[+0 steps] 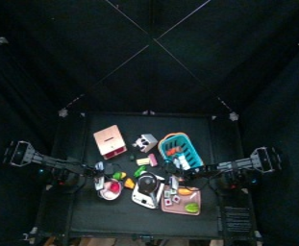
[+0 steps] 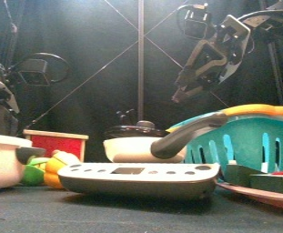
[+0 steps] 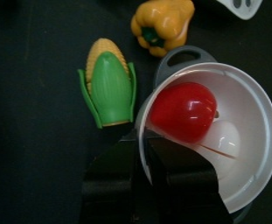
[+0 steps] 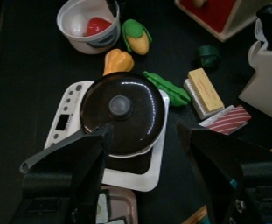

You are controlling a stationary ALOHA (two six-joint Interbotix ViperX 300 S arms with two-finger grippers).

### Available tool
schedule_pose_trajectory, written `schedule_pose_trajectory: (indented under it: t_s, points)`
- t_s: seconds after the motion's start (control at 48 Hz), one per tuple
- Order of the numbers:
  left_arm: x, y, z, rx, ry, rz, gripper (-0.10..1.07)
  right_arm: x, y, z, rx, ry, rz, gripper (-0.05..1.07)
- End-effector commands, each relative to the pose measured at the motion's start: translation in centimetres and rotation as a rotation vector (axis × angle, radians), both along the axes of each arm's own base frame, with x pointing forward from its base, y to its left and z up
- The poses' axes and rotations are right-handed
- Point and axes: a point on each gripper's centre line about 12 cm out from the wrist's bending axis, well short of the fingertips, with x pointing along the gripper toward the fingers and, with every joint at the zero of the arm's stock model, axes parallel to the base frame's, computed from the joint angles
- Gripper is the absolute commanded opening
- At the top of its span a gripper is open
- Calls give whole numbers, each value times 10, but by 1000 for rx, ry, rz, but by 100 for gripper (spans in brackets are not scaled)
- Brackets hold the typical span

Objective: Move pot upwards

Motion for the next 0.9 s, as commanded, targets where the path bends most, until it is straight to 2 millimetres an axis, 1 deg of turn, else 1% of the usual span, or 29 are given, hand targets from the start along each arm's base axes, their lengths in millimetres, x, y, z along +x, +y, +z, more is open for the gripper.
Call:
schedule_pose_trajectory:
  t_s: [0.0, 0.229, 0.542, 0.708, 0.875]
  points:
    - [11, 5, 10, -1, -48, 23, 50, 5, 0, 14, 7, -41, -1, 93]
    - [12, 16, 9, 23, -56, 44, 50, 5, 0, 13, 7, -36, -2, 93]
    - [10, 36, 8, 62, -46, 97, 50, 6, 0, 11, 6, -31, -3, 93]
    - [8, 38, 6, 69, -40, 96, 50, 6, 0, 10, 6, -29, -2, 93]
    - [5, 34, 3, 55, -26, 95, 51, 7, 0, 9, 5, -25, -3, 93]
